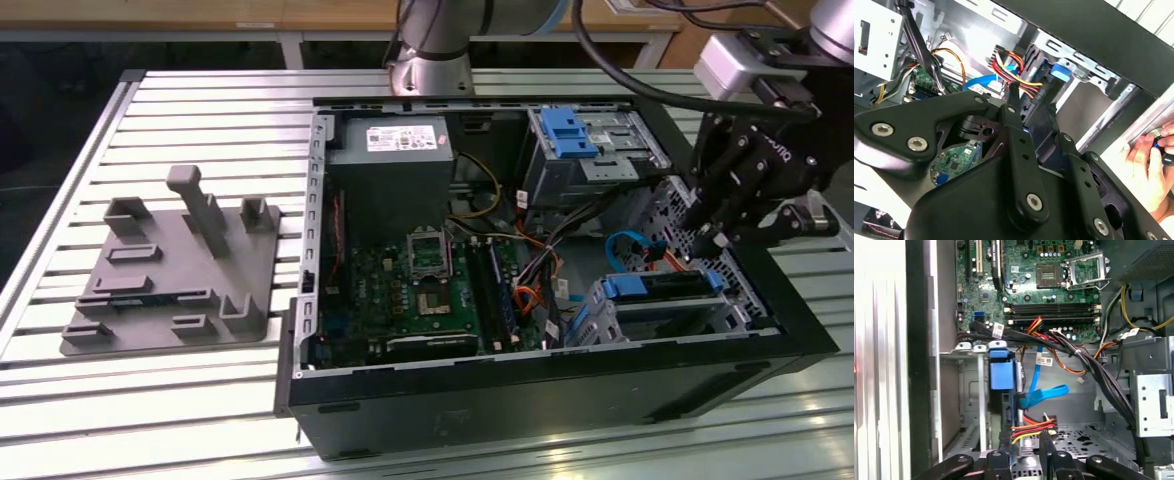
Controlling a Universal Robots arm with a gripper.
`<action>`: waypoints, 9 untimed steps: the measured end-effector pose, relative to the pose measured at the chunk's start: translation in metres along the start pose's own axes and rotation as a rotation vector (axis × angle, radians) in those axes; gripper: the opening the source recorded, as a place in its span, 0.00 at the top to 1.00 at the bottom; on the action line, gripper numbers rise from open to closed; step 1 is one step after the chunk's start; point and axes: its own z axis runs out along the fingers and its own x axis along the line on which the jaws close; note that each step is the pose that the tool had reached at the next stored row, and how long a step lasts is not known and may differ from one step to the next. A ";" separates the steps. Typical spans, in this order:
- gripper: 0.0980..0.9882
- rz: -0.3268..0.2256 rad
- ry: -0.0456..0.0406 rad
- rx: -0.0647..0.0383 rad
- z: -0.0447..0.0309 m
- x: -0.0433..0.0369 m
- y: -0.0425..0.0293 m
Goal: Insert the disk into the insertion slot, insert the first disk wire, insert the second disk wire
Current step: 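Insert the second disk wire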
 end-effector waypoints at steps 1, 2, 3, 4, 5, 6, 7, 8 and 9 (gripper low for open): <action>0.70 0.000 0.0062 0.000 0.0000 -0.0022 0.0005; 0.70 -0.001 0.0133 0.001 0.0000 -0.0040 0.0011; 0.70 -0.002 0.0233 0.001 0.0001 -0.0053 0.0019; 0.70 -0.003 0.0338 0.002 0.0000 -0.0060 0.0025; 0.70 -0.005 0.0461 0.003 0.0001 -0.0063 0.0030; 0.70 -0.007 0.0608 0.003 0.0002 -0.0064 0.0035; 0.70 -0.009 0.0772 0.004 0.0002 -0.0064 0.0039; 0.70 -0.012 0.0934 0.005 0.0001 -0.0064 0.0041; 0.70 -0.015 0.1041 0.006 0.0001 -0.0066 0.0043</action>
